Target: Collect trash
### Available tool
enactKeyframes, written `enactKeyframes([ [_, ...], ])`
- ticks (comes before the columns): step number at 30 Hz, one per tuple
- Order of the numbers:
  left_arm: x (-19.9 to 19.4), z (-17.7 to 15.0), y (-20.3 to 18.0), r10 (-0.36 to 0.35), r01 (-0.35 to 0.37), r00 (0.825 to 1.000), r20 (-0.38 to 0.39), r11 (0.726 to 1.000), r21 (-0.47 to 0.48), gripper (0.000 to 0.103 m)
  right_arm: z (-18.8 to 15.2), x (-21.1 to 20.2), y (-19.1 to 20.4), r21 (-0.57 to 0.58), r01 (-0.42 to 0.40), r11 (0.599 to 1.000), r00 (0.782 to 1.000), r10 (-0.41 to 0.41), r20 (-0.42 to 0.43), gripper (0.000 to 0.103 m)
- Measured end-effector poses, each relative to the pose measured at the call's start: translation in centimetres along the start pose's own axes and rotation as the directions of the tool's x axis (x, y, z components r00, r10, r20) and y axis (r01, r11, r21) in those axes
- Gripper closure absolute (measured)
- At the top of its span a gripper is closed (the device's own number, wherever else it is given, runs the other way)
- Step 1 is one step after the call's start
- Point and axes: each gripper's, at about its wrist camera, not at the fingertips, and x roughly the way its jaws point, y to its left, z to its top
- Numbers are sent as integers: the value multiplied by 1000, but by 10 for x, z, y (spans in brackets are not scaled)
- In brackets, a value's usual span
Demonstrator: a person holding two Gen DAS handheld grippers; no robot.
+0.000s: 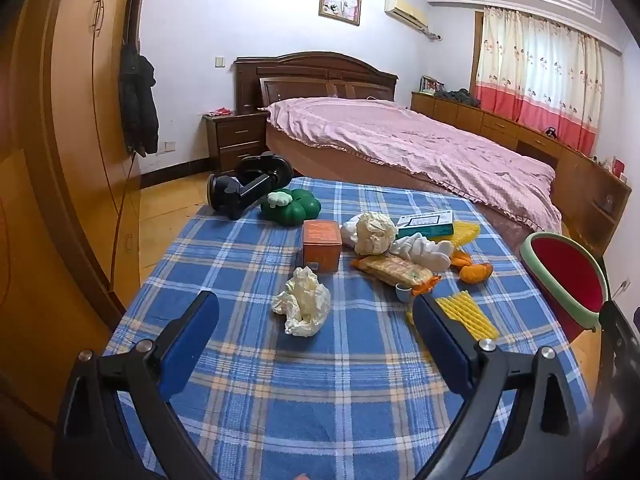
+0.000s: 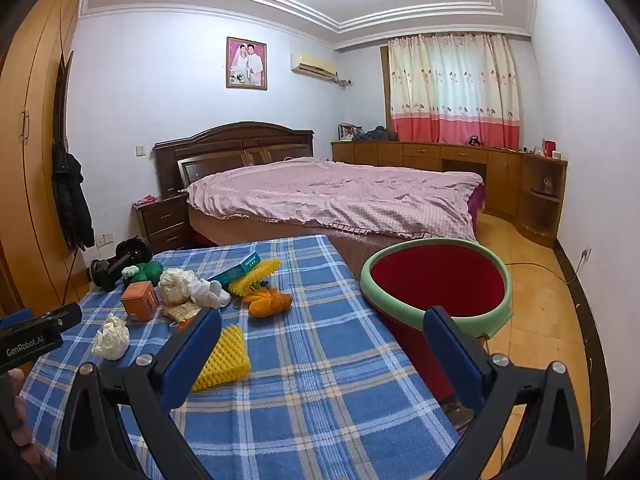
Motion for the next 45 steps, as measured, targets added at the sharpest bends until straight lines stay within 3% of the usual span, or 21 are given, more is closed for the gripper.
enactKeyframes([
  [45, 5, -5, 1, 5, -5, 1000, -12, 1000, 0, 6, -2, 6, -1, 3, 2, 1000, 999, -2, -32, 0],
])
